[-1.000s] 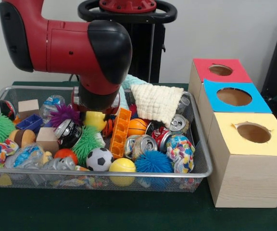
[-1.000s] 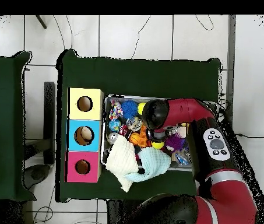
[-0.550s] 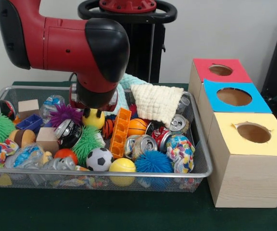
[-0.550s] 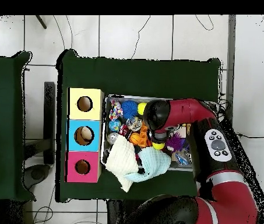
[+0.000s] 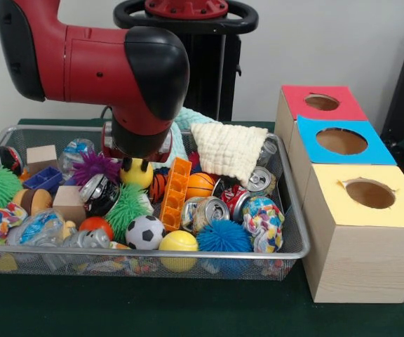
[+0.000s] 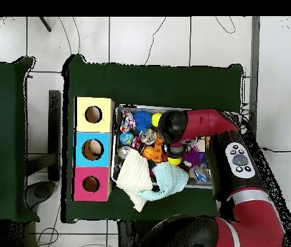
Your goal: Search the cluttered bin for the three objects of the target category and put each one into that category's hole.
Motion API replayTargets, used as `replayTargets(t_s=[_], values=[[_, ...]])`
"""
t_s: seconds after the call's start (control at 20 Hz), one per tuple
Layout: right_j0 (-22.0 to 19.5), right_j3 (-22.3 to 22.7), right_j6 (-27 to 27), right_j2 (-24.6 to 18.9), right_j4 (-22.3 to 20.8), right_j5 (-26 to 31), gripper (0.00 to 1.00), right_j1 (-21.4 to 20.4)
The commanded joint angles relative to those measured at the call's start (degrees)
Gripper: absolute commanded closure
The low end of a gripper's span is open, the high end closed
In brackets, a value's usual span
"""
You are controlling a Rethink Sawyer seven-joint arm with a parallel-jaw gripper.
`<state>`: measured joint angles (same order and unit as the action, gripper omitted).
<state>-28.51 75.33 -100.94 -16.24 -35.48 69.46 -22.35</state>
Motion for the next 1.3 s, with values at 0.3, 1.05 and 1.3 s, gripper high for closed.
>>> replayTargets(t_s=[0.3,1.05,1.3], values=[[3.72,6.61,11.29,6.78,-11.18,2.92,1.0,-5.05],[14.46,5.4,-0.51,16.13,-23.59,-1.51,1.0,-0.3],[14.18,8.24,-10.99,14.3,-21.78,-16.77,1.0,-0.51]])
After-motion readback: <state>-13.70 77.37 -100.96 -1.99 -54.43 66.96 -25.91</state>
